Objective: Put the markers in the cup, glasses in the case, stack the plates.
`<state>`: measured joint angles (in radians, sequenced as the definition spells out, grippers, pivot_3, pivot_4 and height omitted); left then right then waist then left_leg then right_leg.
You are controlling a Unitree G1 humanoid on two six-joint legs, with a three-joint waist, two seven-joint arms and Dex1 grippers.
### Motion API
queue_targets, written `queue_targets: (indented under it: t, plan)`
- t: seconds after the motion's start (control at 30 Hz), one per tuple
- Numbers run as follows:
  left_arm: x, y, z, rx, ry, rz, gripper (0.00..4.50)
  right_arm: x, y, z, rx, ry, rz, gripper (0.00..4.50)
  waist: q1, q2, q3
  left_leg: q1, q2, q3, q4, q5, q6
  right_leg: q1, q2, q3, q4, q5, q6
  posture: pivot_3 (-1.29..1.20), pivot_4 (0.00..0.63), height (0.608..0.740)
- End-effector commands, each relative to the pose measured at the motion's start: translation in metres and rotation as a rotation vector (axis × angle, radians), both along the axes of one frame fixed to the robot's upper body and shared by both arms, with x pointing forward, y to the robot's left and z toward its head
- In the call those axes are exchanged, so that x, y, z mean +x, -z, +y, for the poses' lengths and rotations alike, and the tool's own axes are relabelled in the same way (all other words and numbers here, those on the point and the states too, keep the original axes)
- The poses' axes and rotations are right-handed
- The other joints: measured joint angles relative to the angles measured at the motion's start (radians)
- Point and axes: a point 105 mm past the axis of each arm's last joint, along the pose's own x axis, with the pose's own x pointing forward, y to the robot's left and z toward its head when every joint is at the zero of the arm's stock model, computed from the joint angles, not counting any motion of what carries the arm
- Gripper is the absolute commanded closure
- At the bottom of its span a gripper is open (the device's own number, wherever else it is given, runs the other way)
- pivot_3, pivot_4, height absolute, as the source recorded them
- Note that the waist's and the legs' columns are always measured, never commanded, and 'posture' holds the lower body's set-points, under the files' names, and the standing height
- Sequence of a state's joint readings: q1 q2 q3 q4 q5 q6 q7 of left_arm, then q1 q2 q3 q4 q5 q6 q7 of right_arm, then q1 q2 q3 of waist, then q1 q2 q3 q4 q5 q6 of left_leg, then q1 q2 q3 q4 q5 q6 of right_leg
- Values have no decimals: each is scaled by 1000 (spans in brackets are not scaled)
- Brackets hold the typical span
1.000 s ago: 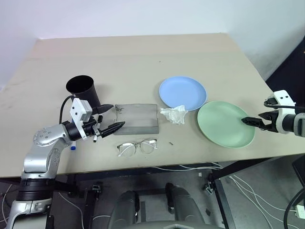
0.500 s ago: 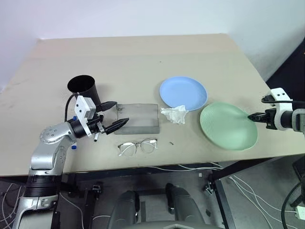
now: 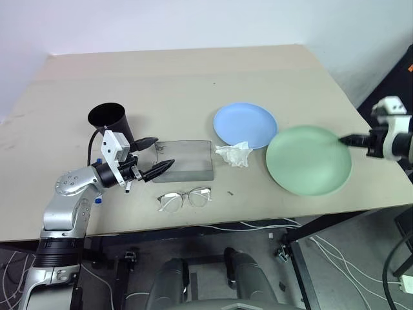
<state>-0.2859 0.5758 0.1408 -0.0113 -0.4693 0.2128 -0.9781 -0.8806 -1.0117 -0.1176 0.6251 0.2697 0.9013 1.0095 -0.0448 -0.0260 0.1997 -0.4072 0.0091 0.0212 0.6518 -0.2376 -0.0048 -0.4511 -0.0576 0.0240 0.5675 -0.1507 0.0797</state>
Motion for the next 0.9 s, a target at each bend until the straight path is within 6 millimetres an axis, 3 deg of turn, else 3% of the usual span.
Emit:
queue_targets:
  t: [0.03, 0.13, 0.33, 0.53, 0.9]
  plan:
    - [-2, -9, 1, -10, -7, -41, 0, 0, -37, 4, 81, -19, -89, 4461, 2, 0, 0, 0, 1, 0, 0, 0, 0, 0, 1, 0, 0, 0, 0, 0, 150, 733]
    - [-4, -7, 0, -6, -11, -42, 0, 11, -46, 9, 113, 13, -85, 4461, 2, 0, 0, -1, 1, 0, -1, 0, 0, -1, 1, 0, 0, 0, 0, 0, 150, 733]
    - [-6, -5, 1, -12, -34, -45, 0, 52, -65, 48, 252, 68, -115, 4461, -7, 0, 0, -3, 1, 4, -1, 0, 0, -6, 1, 3, 1, 1, -1, 0, 150, 733]
    - [-8, -10, 1, -24, -61, -71, 0, 86, -48, 80, 301, 147, -134, 4461, 3, 0, 0, -3, 2, 3, -2, 0, 0, -8, 3, 3, 4, 3, -5, 0, 150, 733]
    - [-13, -14, 6, -31, -123, -98, 0, 103, 0, 121, 234, 165, -29, 4461, -1, 0, 0, -2, 2, 4, -1, 0, 0, -9, 2, 4, 8, 3, -5, 0, 150, 733]
